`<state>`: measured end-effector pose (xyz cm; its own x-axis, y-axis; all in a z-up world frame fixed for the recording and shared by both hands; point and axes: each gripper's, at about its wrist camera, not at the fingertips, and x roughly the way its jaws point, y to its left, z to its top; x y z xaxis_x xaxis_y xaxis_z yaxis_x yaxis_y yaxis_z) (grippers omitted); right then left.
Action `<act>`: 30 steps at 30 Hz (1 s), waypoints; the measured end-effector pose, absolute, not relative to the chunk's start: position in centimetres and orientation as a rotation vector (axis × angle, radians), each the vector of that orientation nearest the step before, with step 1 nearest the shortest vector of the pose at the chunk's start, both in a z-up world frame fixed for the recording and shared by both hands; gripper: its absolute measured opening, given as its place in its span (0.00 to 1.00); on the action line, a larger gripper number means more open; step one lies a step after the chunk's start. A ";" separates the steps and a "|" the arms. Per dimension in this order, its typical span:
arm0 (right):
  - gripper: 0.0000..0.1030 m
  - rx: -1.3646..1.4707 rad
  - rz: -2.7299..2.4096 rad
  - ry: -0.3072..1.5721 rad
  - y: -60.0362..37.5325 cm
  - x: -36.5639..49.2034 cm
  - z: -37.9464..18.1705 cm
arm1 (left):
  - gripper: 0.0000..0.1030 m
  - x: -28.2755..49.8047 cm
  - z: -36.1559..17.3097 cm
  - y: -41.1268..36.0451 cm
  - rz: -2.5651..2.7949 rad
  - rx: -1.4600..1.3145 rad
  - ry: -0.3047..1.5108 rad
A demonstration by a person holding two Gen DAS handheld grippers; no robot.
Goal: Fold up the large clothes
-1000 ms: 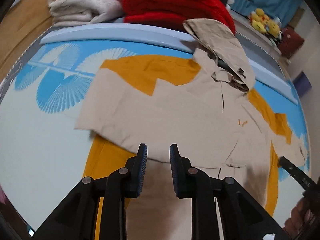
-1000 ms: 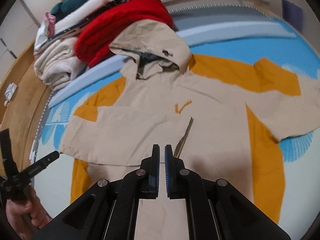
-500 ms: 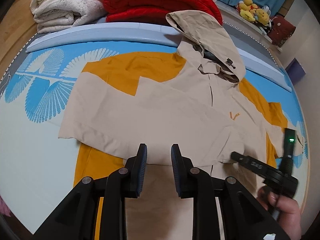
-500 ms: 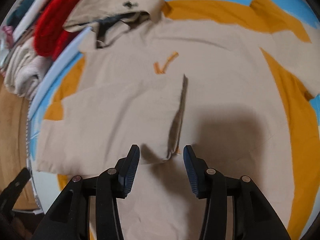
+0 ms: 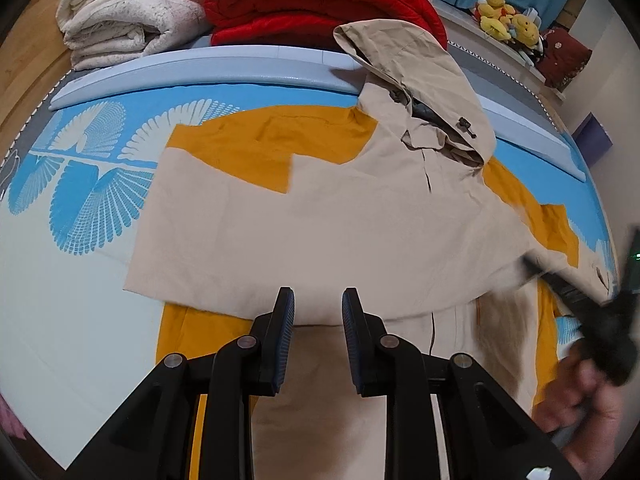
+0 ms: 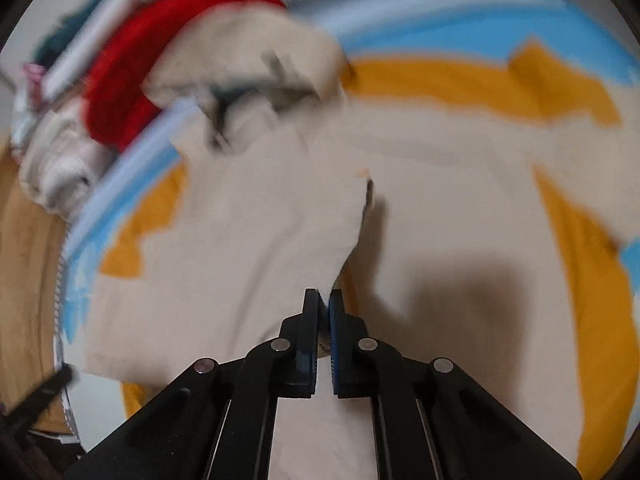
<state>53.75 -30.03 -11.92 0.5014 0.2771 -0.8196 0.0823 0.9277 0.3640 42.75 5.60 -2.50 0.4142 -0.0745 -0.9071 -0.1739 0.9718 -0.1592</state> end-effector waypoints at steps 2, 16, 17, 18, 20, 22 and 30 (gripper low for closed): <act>0.04 0.382 0.131 0.923 -31.2 53.5 -8.8 | 0.21 42.8 -2.4 6.4 0.077 -0.262 1.140; 0.07 0.440 -0.240 0.986 -45.5 55.7 -12.5 | 0.21 44.1 -5.4 11.6 0.161 -0.386 1.200; 0.10 0.429 -0.265 0.955 -45.9 55.5 -12.2 | 0.21 44.2 -5.9 11.6 0.157 -0.388 1.210; 0.17 0.429 -0.275 0.925 -46.0 55.4 -11.9 | 0.21 44.3 -6.3 11.5 0.153 -0.392 1.218; 0.34 0.449 -0.242 0.895 -46.1 55.2 -11.5 | 0.21 44.7 -7.3 11.1 0.132 -0.397 1.224; 0.38 0.466 -0.141 0.938 -45.5 55.8 -13.0 | 0.21 45.1 -8.7 10.9 0.128 -0.396 1.242; 0.39 0.474 -0.141 1.230 -46.2 57.0 -20.0 | 0.21 45.9 -14.9 10.8 0.209 -0.364 1.398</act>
<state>57.05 -46.23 -20.00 0.3398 0.1480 -0.9288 0.3548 0.8944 0.2723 45.87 10.84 -14.95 0.1667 -0.0700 -0.9835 -0.3541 0.9267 -0.1259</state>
